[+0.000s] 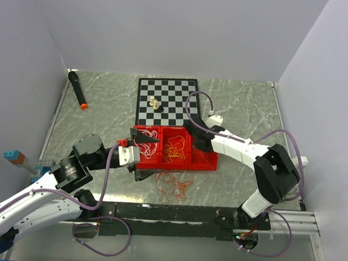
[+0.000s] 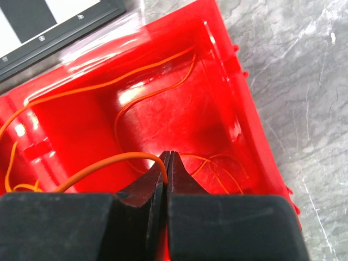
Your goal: Untangle the cables
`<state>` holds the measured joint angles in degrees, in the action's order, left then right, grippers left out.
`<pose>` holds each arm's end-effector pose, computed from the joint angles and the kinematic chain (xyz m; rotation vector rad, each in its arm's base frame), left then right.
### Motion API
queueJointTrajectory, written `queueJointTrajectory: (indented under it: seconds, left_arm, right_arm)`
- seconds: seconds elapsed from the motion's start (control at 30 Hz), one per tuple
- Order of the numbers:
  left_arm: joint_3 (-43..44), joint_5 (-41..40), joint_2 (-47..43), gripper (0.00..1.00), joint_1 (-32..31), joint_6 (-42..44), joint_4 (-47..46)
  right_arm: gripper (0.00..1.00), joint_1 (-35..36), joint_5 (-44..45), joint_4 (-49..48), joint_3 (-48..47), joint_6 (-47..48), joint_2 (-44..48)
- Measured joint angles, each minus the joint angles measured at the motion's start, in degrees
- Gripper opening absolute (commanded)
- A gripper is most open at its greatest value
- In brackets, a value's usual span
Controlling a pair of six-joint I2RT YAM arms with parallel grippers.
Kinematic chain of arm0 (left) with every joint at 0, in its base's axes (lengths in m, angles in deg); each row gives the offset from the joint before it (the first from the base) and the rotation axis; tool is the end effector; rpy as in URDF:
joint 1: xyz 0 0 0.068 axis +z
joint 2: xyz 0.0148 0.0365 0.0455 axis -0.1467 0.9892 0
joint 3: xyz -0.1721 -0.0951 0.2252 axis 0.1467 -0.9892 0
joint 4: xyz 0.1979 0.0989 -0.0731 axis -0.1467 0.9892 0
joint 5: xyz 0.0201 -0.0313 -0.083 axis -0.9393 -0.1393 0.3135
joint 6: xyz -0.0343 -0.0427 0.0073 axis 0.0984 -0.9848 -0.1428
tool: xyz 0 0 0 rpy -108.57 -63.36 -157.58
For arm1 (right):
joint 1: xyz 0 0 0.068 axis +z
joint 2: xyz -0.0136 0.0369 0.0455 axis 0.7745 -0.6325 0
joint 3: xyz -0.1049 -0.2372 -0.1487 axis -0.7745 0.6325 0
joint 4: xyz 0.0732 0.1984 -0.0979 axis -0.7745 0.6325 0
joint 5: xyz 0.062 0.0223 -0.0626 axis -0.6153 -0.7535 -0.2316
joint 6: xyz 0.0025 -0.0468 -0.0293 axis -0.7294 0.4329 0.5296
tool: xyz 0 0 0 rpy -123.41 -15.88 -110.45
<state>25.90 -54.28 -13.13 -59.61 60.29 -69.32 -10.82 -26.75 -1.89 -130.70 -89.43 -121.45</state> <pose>0.0534 -0.0936 0.3668 1.1831 1.1332 -0.8695 0.2275 0.1658 0.2431 0.4628 2.4319 -0.0577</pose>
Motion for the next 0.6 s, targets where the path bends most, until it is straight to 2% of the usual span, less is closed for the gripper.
queueJointTrajectory:
  seconds: [0.1,0.13,0.2,0.3,0.4,0.47,0.6]
  left_arm:
    - [0.0,0.0,-0.2,0.97,0.2,-0.1,0.0]
    - [0.0,0.0,-0.2,0.97,0.3,-0.2,0.0]
    - [0.1,0.0,-0.3,0.97,0.5,-0.4,0.0]
    - [0.3,0.1,-0.3,0.97,0.8,-0.4,0.1]
    - [0.4,0.1,-0.3,0.97,0.9,-0.4,0.0]
    - [0.4,0.1,-0.3,0.97,0.9,-0.4,0.0]
    - [0.5,0.2,-0.2,0.96,0.9,-0.5,0.0]
  right_arm:
    - [0.01,-0.6,0.1,0.1,-0.5,-0.5,-1.5]
    - [0.06,-0.7,0.1,0.2,-0.9,-0.7,-2.3]
    - [0.21,-1.0,0.1,0.1,-1.0,-1.0,-3.1]
    - [0.51,-1.2,0.1,0.1,-1.0,-1.1,-3.1]
    - [0.68,-1.5,-0.1,-0.5,-1.0,-0.1,-2.3]
    - [0.73,-1.5,-0.6,-0.5,-1.0,1.2,-0.9]
    - [0.74,-1.5,-1.7,-1.3,-1.0,4.1,4.7]
